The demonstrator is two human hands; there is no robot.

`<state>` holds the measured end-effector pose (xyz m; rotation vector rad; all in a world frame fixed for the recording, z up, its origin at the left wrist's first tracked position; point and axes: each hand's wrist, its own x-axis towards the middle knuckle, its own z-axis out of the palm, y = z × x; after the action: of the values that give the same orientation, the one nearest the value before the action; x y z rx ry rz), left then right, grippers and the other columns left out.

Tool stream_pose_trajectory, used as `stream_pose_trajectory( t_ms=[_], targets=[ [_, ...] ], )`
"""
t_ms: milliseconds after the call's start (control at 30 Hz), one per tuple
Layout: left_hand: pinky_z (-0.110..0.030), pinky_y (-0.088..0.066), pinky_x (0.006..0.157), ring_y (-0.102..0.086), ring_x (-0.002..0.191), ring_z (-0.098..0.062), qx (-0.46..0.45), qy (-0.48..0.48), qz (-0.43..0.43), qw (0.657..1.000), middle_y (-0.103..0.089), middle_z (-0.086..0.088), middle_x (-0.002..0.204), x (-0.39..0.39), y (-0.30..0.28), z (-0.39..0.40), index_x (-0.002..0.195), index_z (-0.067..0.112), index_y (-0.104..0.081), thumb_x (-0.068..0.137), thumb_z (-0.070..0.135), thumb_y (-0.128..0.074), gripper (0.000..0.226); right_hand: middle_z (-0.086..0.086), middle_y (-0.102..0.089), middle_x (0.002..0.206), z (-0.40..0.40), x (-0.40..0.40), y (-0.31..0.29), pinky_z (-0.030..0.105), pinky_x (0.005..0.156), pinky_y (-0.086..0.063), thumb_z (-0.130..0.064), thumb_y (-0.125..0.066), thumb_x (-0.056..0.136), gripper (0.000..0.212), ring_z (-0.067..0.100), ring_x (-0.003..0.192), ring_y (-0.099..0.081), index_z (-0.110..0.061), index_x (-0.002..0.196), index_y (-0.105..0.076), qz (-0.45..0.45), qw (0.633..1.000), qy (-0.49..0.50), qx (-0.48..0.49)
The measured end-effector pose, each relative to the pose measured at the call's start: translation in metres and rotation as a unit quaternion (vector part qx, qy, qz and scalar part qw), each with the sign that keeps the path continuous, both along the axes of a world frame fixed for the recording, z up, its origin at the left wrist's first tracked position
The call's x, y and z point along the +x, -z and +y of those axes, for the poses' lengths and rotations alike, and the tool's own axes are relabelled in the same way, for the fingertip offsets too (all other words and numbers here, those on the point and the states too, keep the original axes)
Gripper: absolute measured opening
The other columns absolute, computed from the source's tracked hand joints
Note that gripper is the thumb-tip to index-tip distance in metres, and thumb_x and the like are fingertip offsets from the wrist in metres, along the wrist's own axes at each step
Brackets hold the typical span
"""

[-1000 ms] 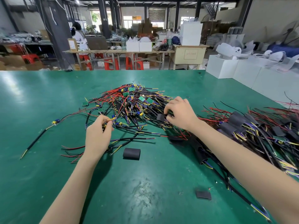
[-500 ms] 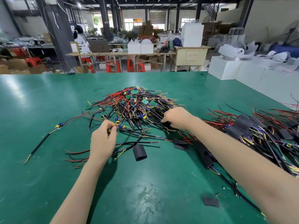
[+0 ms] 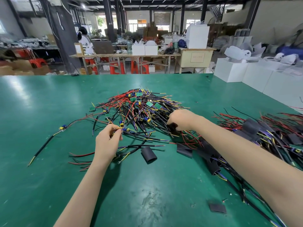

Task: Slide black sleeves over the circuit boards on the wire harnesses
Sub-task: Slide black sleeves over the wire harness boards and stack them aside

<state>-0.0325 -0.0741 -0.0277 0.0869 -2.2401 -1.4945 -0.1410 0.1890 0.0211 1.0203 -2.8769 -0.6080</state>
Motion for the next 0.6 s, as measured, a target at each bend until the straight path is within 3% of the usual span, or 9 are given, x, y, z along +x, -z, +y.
stream_pose_trajectory(
  t_ms=[67,133,200,267,433,600],
  targets=[
    [-0.030,-0.033,0.061,-0.040,0.054,-0.018,-0.002,0.001,-0.004,1.000,-0.059,-0.001,0.063,-0.001,0.001,0.000,0.077,0.010,-0.060,0.094,0.008,-0.055,0.017,0.004,-0.051,0.122,0.004,-0.001,0.001,0.031,0.069,-0.040,-0.023,-0.062,0.085,0.047,0.024,0.117,-0.048,-0.028,0.132,-0.056,0.022,0.999,-0.015,0.027],
    [-0.030,-0.033,0.059,-0.040,0.054,-0.017,-0.002,0.005,-0.009,1.000,-0.058,0.000,0.062,-0.001,0.001,-0.001,0.076,0.011,-0.060,0.093,0.009,-0.055,0.018,0.005,-0.050,0.124,0.009,-0.001,0.003,0.032,0.076,-0.043,-0.030,-0.057,0.090,0.043,0.024,0.119,-0.043,-0.026,0.133,-0.054,0.031,0.999,-0.012,0.015],
    [-0.029,-0.032,0.058,-0.040,0.054,-0.018,0.005,0.016,-0.016,1.000,-0.058,0.000,0.061,0.000,0.000,0.000,0.075,0.011,-0.060,0.093,0.008,-0.055,0.019,0.006,-0.056,0.121,0.011,0.001,0.008,0.036,0.089,-0.042,-0.033,-0.051,0.094,0.040,0.026,0.118,-0.047,-0.020,0.132,-0.055,0.040,0.999,0.007,0.000],
    [-0.028,-0.032,0.056,-0.041,0.054,-0.015,0.029,0.034,-0.022,0.999,-0.056,0.001,0.059,0.001,-0.004,-0.001,0.076,0.009,-0.061,0.093,0.006,-0.055,0.019,0.006,-0.060,0.118,0.012,0.004,0.014,0.037,0.093,-0.039,-0.033,-0.046,0.096,0.038,0.027,0.114,-0.052,-0.015,0.129,-0.055,0.059,0.997,0.029,-0.047],
    [-0.019,-0.026,0.046,-0.034,0.046,-0.010,0.116,0.114,-0.022,0.986,-0.050,-0.005,0.058,0.010,-0.018,-0.002,0.074,0.009,-0.060,0.094,0.003,-0.053,0.022,0.009,-0.067,0.099,0.020,0.015,0.010,0.038,0.085,-0.045,-0.024,-0.054,0.087,0.034,0.028,0.096,-0.061,-0.009,0.116,-0.063,0.084,0.957,0.028,-0.276],
    [-0.019,-0.022,0.045,-0.033,0.041,-0.009,0.139,0.145,-0.035,0.979,-0.049,-0.003,0.055,0.013,-0.022,0.004,0.081,0.001,-0.057,0.093,-0.001,-0.050,0.015,0.007,-0.068,0.084,0.023,0.026,0.005,0.036,0.081,-0.040,-0.023,-0.057,0.081,0.029,0.028,0.084,-0.061,-0.006,0.103,-0.067,0.109,0.961,-0.010,-0.256]
  ],
)
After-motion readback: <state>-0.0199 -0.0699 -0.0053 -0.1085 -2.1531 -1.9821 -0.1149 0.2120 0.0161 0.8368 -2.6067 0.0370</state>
